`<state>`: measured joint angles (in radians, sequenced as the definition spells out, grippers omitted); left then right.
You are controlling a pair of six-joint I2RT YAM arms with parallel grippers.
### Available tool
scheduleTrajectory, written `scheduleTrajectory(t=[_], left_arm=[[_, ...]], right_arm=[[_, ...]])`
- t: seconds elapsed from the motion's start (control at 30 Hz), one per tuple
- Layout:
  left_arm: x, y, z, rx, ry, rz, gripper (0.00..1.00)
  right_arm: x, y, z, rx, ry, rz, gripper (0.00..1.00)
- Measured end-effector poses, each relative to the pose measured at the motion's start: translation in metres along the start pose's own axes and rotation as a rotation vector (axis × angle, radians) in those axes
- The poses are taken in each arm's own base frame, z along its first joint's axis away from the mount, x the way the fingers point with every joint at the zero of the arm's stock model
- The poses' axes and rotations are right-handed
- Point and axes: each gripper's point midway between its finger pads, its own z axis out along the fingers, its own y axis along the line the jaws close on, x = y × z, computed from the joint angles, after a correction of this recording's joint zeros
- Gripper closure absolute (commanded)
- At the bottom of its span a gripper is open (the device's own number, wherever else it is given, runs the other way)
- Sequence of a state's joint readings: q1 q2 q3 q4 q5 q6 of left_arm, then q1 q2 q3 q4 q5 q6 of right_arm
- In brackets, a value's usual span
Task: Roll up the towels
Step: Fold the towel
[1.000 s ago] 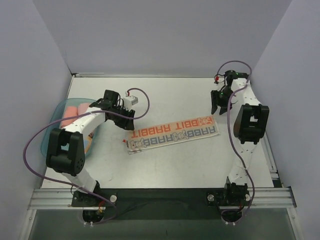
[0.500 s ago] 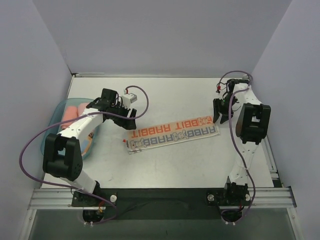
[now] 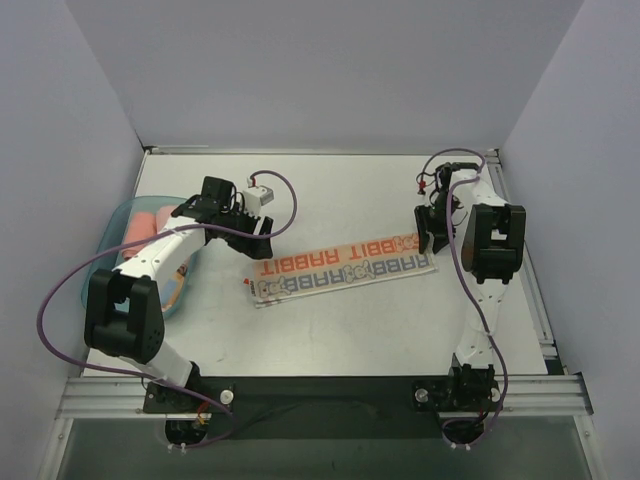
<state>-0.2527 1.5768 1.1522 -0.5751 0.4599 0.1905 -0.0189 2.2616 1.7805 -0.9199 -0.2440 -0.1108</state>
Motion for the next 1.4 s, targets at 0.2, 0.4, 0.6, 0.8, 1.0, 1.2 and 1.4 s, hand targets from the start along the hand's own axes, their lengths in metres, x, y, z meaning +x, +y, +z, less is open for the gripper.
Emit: scheduleTrajectory(t=[0.2,0.4,0.6,0.8,1.0,1.2,1.4], left_arm=[[-0.001,-0.001,-0.002,-0.002,-0.006,0.003,0.22],[-0.002,-0.001,-0.002,-0.002,-0.007,0.002,0.22],[-0.002,-0.001,-0.002,-0.002,-0.007,0.000,0.22],[-0.002,-0.001,-0.002,-0.002,-0.007,0.000,0.22],[-0.002,-0.001,-0.002,-0.001,-0.007,0.000,0.22],[-0.001,-0.001,-0.002,-0.001,-0.005,-0.001,0.21],[-0.001,-0.001,-0.002,-0.001,-0.004,-0.003,0.21]], right_arm=[[0.003,-0.005,0.000,0.002,0.009,0.017,0.58],[0.003,-0.010,-0.008,0.010,-0.012,0.026,0.58],[0.002,-0.014,-0.015,0.038,-0.038,0.024,0.57],[0.008,-0.018,-0.010,0.060,-0.022,0.025,0.57],[0.007,-0.019,-0.004,0.074,-0.015,0.014,0.64],[0.008,-0.017,0.001,0.069,0.002,-0.010,0.69],[0.015,-0.018,0.002,0.009,0.036,-0.001,1.00]])
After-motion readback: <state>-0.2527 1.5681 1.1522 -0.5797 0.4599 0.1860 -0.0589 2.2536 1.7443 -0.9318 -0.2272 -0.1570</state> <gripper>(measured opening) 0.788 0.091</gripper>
